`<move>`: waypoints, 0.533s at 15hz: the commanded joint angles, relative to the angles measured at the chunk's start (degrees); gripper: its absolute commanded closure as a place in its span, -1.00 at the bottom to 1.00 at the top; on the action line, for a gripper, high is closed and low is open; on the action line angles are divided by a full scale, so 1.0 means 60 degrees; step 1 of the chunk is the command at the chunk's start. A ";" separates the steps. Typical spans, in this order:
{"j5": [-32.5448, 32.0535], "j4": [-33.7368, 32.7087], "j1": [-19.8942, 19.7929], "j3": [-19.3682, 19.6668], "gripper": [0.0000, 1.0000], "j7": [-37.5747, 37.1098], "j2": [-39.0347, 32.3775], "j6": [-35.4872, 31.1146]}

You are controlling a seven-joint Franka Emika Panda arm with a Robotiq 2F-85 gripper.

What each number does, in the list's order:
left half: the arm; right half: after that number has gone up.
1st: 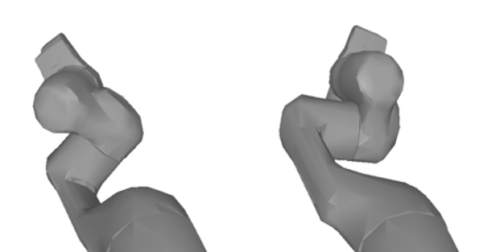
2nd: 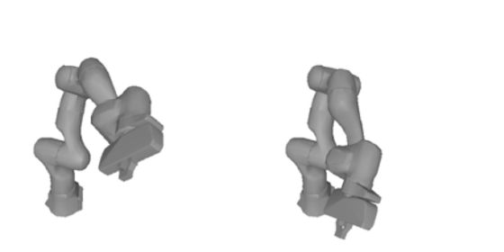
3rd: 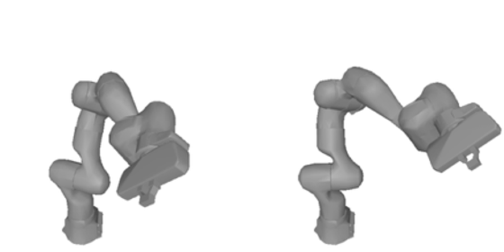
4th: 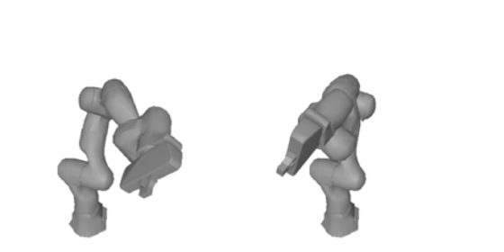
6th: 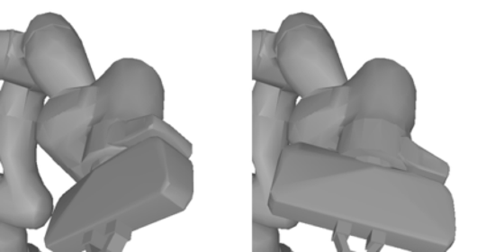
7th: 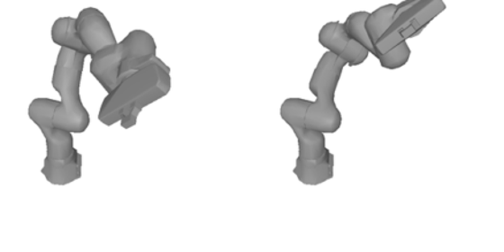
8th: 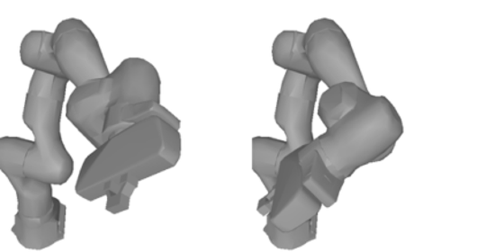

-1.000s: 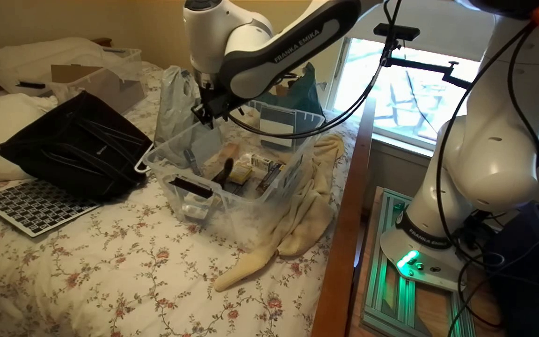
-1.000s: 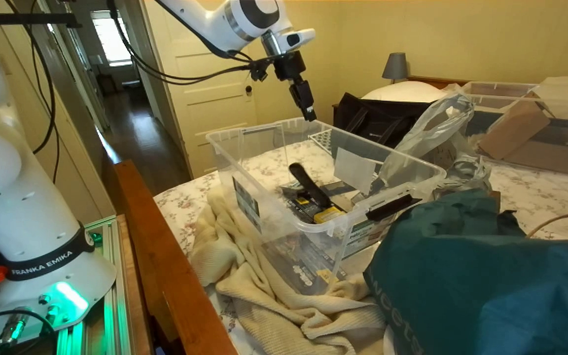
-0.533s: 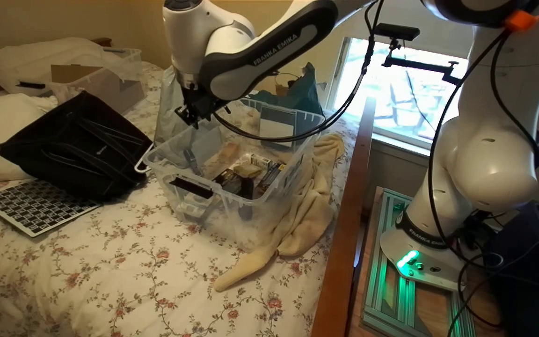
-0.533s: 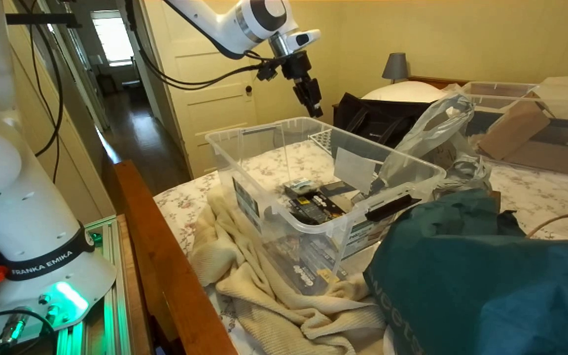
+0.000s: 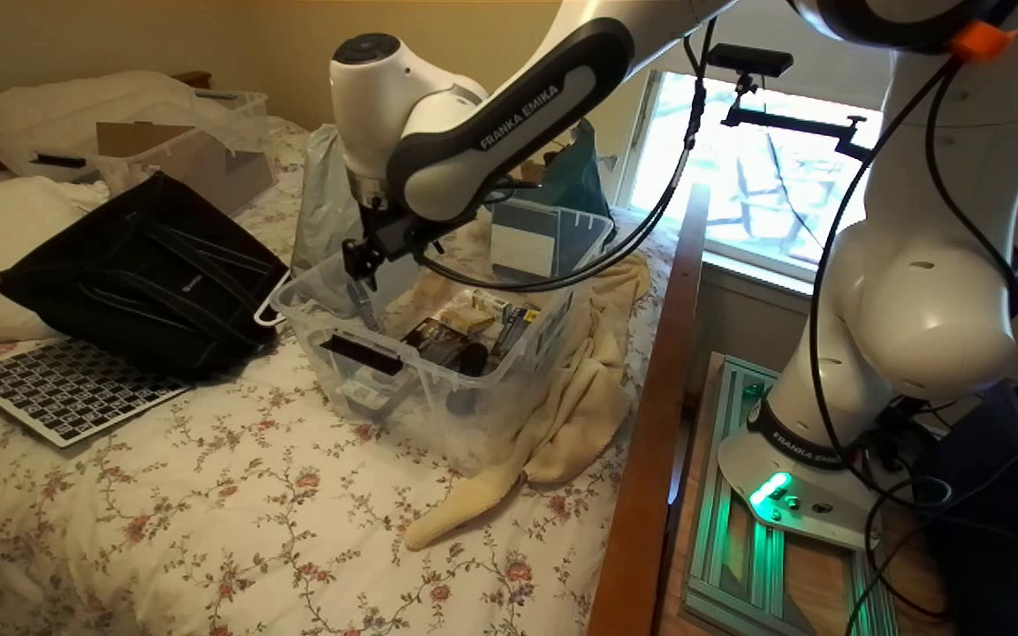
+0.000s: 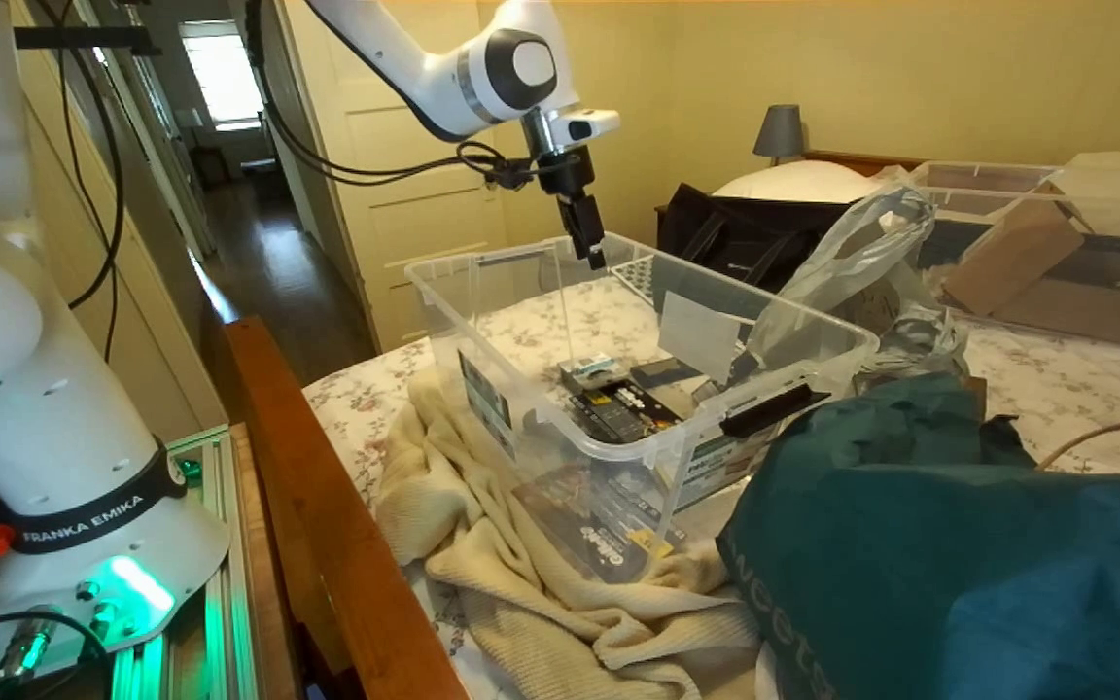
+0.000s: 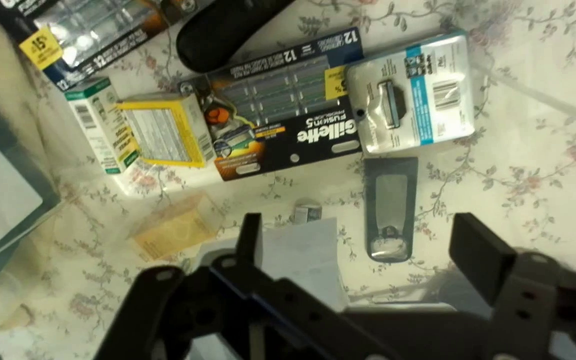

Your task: Take an item out of the plastic container

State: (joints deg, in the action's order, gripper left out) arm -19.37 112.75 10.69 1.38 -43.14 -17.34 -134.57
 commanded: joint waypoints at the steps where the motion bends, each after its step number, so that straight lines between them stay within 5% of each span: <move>1: 0.1039 0.1108 -0.0167 -0.0167 -1.00 -0.0135 0.0404 -0.0929; 8: 0.2555 0.2014 -0.0325 -0.0133 -1.00 0.0215 0.0010 -0.2495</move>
State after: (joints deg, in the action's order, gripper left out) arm -7.86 122.15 10.04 1.33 -43.28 -17.22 -145.17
